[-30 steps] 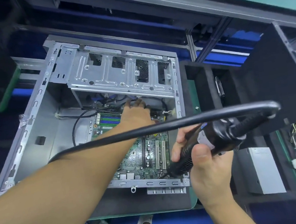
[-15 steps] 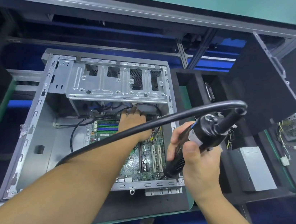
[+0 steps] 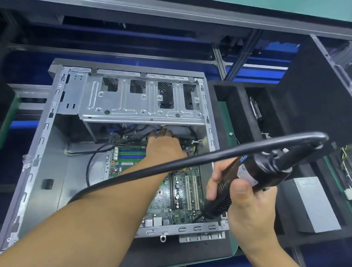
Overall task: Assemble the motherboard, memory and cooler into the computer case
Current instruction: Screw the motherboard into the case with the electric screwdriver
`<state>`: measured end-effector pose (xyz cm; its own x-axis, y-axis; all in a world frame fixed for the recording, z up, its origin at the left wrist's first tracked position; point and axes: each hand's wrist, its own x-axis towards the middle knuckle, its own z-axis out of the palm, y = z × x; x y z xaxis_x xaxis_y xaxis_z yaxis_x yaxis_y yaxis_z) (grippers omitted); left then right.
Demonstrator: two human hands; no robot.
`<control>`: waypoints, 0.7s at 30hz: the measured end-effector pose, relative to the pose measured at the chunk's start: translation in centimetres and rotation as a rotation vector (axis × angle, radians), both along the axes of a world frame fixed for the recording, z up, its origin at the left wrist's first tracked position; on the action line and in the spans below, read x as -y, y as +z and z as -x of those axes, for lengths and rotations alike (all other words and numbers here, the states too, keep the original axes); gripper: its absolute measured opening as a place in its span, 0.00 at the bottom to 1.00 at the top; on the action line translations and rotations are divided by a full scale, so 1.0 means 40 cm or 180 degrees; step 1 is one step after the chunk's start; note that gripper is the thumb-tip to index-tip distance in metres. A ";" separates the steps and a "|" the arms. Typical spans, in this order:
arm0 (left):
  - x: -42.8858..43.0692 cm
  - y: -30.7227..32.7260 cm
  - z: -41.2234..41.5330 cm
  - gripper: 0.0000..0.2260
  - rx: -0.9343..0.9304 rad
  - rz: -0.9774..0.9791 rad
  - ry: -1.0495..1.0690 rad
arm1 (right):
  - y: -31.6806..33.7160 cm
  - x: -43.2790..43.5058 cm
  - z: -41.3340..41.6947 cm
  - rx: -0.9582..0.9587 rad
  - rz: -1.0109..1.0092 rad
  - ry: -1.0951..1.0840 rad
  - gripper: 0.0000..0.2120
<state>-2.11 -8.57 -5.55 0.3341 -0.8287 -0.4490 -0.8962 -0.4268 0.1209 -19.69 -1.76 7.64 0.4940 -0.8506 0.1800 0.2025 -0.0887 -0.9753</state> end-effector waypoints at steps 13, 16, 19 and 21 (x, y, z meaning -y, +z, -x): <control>0.001 -0.023 0.022 0.29 0.0080 0.0245 0.0221 | 0.007 -0.007 -0.007 0.0163 -0.0166 -0.0071 0.18; -0.015 -0.024 0.032 0.29 -0.0006 0.0501 0.0342 | 0.008 -0.005 -0.005 0.0138 -0.0167 -0.0034 0.19; -0.046 0.002 0.044 0.18 -0.0279 0.1446 0.0196 | 0.028 0.008 -0.005 0.0102 -0.0081 -0.0106 0.15; -0.070 0.040 0.042 0.06 -0.0807 0.1726 -0.0381 | 0.052 0.024 -0.011 0.0043 0.0115 -0.0143 0.15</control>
<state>-3.80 -5.78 -3.93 0.1624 -0.9867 -0.0058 -0.8490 -0.1427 0.5088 -19.27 -2.71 9.73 0.4527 -0.8647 0.2175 0.2106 -0.1333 -0.9684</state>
